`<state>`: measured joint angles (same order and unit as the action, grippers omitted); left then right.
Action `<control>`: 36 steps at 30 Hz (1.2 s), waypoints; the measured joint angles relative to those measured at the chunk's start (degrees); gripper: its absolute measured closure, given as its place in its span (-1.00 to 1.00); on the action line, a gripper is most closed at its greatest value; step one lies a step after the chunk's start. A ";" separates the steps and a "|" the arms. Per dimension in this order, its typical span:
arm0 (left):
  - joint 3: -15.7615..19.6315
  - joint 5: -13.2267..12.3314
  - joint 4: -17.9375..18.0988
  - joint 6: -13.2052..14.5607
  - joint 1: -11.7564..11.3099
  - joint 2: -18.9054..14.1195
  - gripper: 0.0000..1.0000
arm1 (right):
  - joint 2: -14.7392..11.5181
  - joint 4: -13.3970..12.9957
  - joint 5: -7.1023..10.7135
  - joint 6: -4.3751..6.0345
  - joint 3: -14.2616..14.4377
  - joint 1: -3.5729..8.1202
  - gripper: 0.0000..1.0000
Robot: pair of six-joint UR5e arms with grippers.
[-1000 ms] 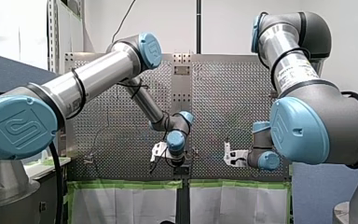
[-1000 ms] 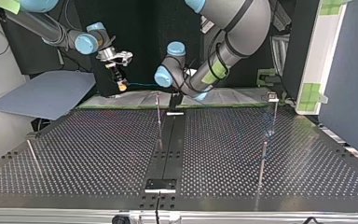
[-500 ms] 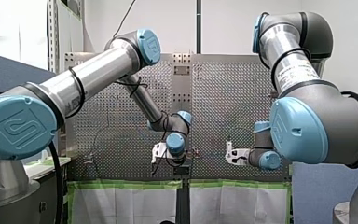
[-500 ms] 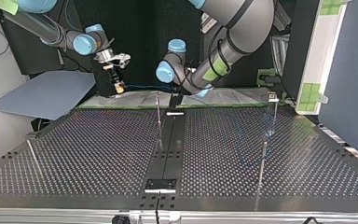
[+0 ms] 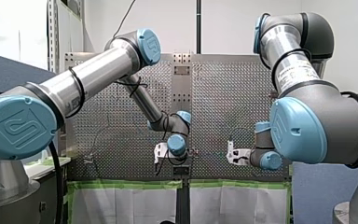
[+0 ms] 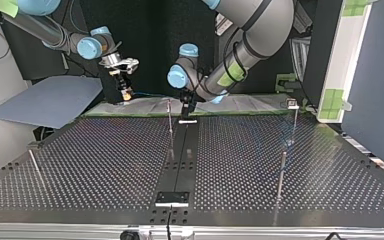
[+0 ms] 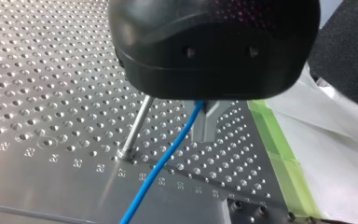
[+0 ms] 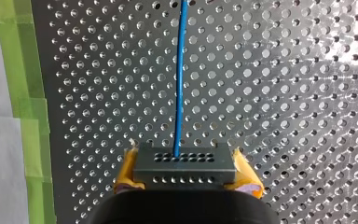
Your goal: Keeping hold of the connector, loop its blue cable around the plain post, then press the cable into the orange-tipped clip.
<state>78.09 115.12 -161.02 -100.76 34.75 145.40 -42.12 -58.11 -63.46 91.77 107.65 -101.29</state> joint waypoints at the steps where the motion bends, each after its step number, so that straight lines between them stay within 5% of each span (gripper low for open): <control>1: 0.00 -0.04 0.07 0.01 -0.05 0.00 1.00 | 0.02 0.00 0.00 0.00 -0.03 0.02 1.00; 22: -0.07 -0.42 4.88 0.13 -0.48 0.08 1.00 | 0.39 -0.08 -0.89 0.26 -0.75 0.11 1.00; 36: -0.52 -0.86 6.19 -0.19 -0.97 0.09 1.00 | 2.92 1.24 -0.91 -0.85 -2.60 0.16 1.00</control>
<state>77.58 114.26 -154.83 -100.95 33.78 145.49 -39.21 -56.87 -64.38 90.92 105.05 -101.12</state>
